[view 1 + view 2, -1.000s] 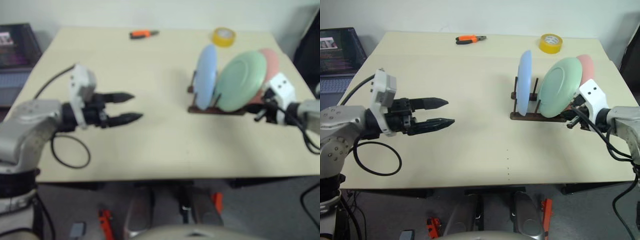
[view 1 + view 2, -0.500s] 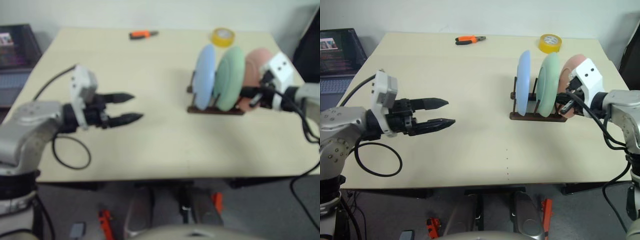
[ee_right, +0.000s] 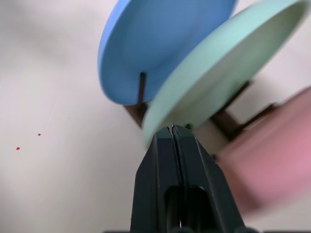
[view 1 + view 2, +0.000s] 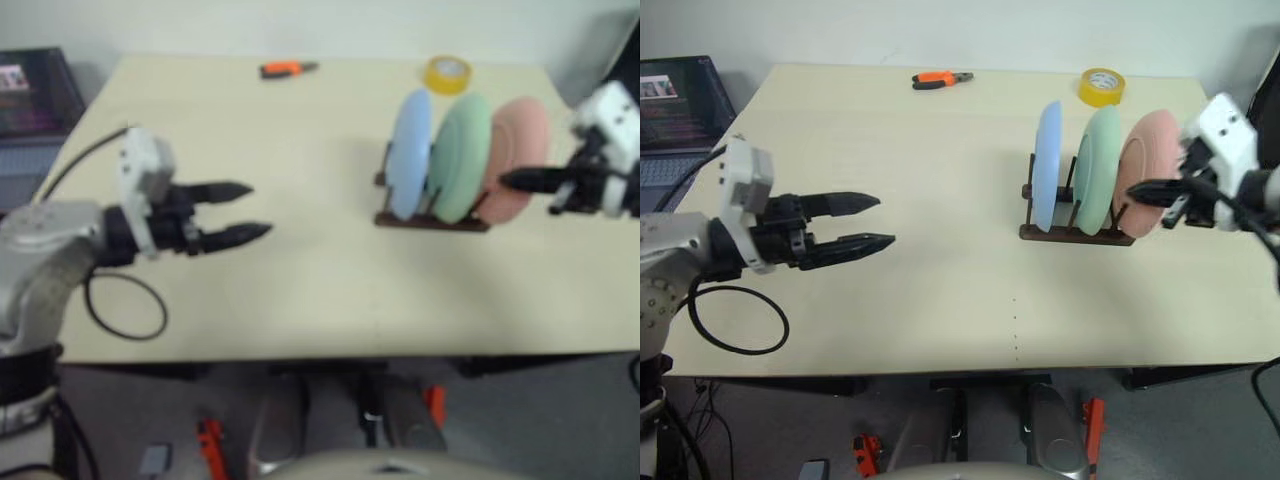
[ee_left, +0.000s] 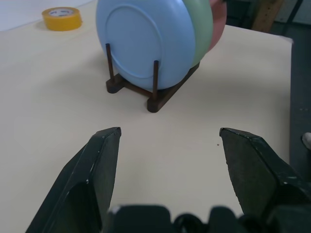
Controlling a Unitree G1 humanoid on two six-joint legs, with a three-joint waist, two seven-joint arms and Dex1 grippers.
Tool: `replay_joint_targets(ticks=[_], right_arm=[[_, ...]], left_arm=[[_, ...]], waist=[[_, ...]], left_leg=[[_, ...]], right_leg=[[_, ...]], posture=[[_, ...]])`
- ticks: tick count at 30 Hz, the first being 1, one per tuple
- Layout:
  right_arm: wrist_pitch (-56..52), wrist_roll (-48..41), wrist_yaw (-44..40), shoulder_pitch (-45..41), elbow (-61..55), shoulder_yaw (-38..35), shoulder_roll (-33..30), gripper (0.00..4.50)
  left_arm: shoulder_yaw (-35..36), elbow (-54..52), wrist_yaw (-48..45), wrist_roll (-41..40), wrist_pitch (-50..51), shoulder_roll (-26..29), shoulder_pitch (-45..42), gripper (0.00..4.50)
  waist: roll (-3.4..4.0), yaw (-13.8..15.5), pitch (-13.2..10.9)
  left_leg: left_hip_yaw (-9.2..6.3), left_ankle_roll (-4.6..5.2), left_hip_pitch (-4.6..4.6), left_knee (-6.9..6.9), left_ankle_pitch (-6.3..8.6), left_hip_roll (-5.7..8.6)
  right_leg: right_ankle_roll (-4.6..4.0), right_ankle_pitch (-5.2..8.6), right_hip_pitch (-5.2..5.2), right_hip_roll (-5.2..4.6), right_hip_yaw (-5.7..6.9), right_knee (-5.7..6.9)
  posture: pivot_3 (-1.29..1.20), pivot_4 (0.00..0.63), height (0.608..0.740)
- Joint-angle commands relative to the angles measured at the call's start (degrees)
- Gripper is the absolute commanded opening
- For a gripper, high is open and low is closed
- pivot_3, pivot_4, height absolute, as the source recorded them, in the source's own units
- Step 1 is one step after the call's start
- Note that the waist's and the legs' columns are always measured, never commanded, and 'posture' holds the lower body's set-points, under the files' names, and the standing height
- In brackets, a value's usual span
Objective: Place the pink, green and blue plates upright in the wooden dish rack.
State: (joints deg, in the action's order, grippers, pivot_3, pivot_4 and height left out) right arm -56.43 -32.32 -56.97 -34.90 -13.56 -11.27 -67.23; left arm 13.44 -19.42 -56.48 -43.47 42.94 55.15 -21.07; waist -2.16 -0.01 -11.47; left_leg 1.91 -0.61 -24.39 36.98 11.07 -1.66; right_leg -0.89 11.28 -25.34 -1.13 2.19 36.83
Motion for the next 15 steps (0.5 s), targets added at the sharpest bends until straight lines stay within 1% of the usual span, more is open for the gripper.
replay_joint_targets(ticks=[1,2,4,5,8,9,10,11,13,15], right_arm=[[2.11,-3.99,-3.86,-2.84,4.35,-8.19,-1.58,0.02],[2.76,-5.33,-5.21,-4.24,7.82,-10.0,-1.19,0.18],[5.68,-5.51,-6.55,-7.27,15.74,-11.24,-0.4,0.58],[9.09,-3.93,-7.39,-9.96,23.13,-10.35,-0.02,0.89],[16.94,0.72,-10.38,-16.57,39.55,-6.13,0.62,1.91],[18.74,2.18,-11.79,-18.31,43.29,-4.51,0.77,2.36],[19.95,3.12,-13.26,-19.75,45.82,-3.36,0.94,2.58],[20.51,3.44,-14.59,-20.84,47.08,-2.73,1.09,2.91],[20.01,2.82,-16.37,-21.84,46.85,-2.64,1.34,3.58],[18.82,1.75,-17.49,-20.26,44.77,-3.59,1.27,4.29]], left_arm=[[3.52,1.41,-1.08,0.65,-2.14,1.95,-1.62,3.58],[4.23,2.26,-1.33,0.61,-2.37,2.42,-2.48,3.58],[5.17,4.15,-2.19,0.86,-3.11,3.4,-3.82,3.58],[5.35,5.48,-2.92,1.44,-3.71,4.19,-4.64,3.58],[5.6,8.79,-5.37,3.12,-5.47,6.84,-5.92,3.58],[5.74,9.62,-6.2,3.65,-5.97,7.87,-6.13,3.58],[6.19,10.41,-6.97,4.0,-6.27,8.99,-6.29,3.58],[6.69,11.0,-7.62,4.2,-6.43,9.91,-6.34,3.58],[8.15,12.51,-9.23,4.39,-6.74,11.7,-6.06,3.58],[9.67,14.09,-10.4,5.09,-6.84,13.79,-5.56,3.58]], waist=[[0.0,-0.02,0.0],[0.0,-0.06,0.0],[-0.01,-0.15,-0.01],[-0.01,-0.2,0.0],[-0.01,-0.32,0.0],[-0.01,-0.38,0.0],[-0.01,-0.51,-0.01],[0.02,-0.57,-0.02],[0.06,-0.72,-0.05],[0.2,-0.81,-0.13]], left_leg=[[0.0,0.0,0.03,0.01,0.0,-0.01],[-0.01,0.0,0.04,0.0,0.0,-0.02],[-0.02,0.0,0.04,0.01,0.0,-0.02],[-0.02,0.0,0.05,0.02,0.0,-0.01],[0.04,0.0,0.13,0.01,0.0,0.04],[0.07,0.0,0.15,-0.01,0.0,0.03],[0.09,0.0,0.15,-0.04,0.01,0.06],[0.1,0.0,0.15,-0.06,0.01,0.03],[0.12,0.0,0.12,-0.15,0.01,0.01],[0.15,0.0,0.03,-0.26,0.01,-0.02]], right_leg=[[0.0,0.0,0.02,-0.01,0.0,0.0],[-0.01,0.0,0.01,-0.02,0.0,0.0],[-0.01,0.0,-0.01,-0.02,0.0,0.0],[0.0,0.0,0.0,-0.02,0.01,0.0],[-0.01,0.0,0.02,-0.02,0.0,-0.02],[-0.01,0.0,0.02,-0.02,-0.02,-0.04],[-0.01,0.0,0.02,-0.02,-0.02,-0.06],[-0.02,0.01,-0.01,-0.01,-0.05,0.0],[-0.07,0.04,-0.09,-0.01,-0.07,0.02],[-0.12,0.07,-0.24,0.01,-0.1,0.09]], posture=[[0.0,0.15,0.74],[0.0,0.15,0.74],[0.0,0.15,0.74],[0.0,0.15,0.74],[0.0,0.15,0.74],[0.0,0.15,0.74],[0.0,0.15,0.74],[0.0,0.15,0.74],[0.0,0.15,0.74],[0.0,0.15,0.74]])
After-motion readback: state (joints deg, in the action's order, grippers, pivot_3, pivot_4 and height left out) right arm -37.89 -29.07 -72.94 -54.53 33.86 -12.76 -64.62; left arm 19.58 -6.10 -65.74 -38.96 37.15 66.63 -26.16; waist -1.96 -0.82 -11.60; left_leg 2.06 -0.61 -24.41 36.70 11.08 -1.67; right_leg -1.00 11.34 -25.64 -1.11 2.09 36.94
